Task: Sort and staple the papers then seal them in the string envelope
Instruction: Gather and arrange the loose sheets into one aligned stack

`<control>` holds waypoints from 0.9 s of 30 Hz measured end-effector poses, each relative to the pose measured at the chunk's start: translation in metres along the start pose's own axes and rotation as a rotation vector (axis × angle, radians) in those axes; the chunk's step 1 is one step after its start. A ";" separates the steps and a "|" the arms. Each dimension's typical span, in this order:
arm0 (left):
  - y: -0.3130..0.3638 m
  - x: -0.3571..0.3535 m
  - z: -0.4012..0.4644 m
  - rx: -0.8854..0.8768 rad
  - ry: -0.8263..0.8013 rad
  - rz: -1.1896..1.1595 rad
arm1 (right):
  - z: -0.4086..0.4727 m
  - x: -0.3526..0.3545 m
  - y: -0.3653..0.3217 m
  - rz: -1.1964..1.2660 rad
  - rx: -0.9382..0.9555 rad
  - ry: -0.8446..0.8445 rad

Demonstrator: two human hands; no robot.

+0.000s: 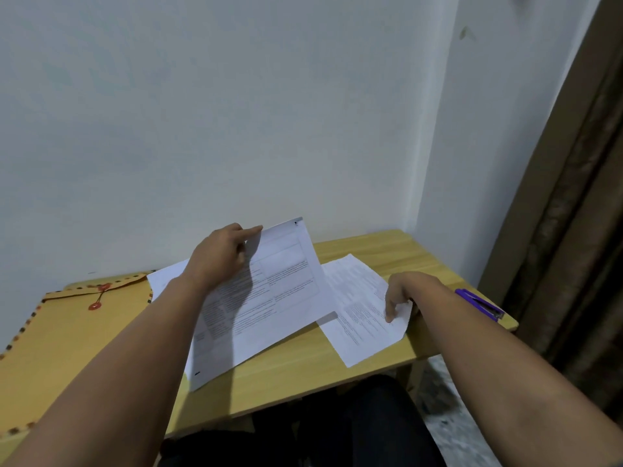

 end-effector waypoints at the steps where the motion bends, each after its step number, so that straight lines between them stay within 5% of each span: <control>1: -0.001 -0.001 0.001 0.004 0.001 -0.006 | 0.005 0.001 -0.003 -0.018 0.025 -0.005; 6: -0.006 -0.004 0.005 0.024 0.003 -0.047 | 0.004 0.016 -0.025 0.165 0.138 0.145; 11: -0.011 -0.010 0.007 0.033 -0.008 -0.043 | -0.002 0.038 -0.037 0.848 0.147 0.429; 17: -0.012 -0.016 0.006 0.020 -0.027 -0.090 | -0.026 0.037 -0.064 1.441 0.272 0.323; 27: -0.010 -0.021 0.005 0.039 -0.066 -0.094 | -0.011 0.042 -0.114 1.571 0.402 0.149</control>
Point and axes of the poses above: each hand's wrist, its own z-axis towards the middle knuckle, its own x-axis out of the back of the hand, y = z × x, the point moved 3 cm from there along z, towards the middle knuckle, and after that the axes turned 9 degrees about y, right-handed, at the moved point
